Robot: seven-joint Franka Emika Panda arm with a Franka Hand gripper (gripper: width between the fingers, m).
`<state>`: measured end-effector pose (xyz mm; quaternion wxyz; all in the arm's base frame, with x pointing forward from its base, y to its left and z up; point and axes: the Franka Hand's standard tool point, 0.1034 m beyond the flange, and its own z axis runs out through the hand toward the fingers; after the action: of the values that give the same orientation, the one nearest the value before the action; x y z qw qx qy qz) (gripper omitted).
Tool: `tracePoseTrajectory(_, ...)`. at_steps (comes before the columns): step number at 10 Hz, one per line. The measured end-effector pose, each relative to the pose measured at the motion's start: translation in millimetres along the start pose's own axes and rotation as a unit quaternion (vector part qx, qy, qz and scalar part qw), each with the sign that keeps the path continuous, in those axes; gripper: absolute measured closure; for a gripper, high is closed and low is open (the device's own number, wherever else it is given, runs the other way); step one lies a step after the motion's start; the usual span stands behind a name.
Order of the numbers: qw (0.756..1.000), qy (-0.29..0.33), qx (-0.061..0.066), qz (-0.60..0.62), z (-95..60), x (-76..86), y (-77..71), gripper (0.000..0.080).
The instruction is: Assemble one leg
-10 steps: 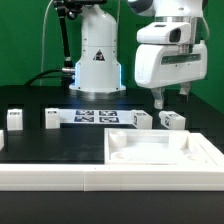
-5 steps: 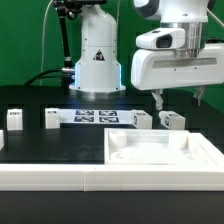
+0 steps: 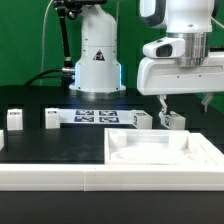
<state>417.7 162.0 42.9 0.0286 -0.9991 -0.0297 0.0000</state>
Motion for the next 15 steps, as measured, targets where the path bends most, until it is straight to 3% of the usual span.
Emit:
tracePoseTrajectory(1,1.0,0.0,0.0,0.0,0.1,0.0,0.0,0.015)
tracePoseTrajectory(4,0.995,-0.093,-0.017,-0.013,0.7,-3.5,2.4,0.015)
tracePoseTrajectory(7,0.982,-0.187,-0.026,-0.034,1.9,-7.2,2.7,0.015)
tracePoseTrajectory(10,0.955,-0.287,-0.01,-0.07,11.2,-5.3,-0.8,0.015)
tracePoseTrajectory(15,0.901,-0.43,-0.02,-0.056,33.6,-25.8,3.9,0.015)
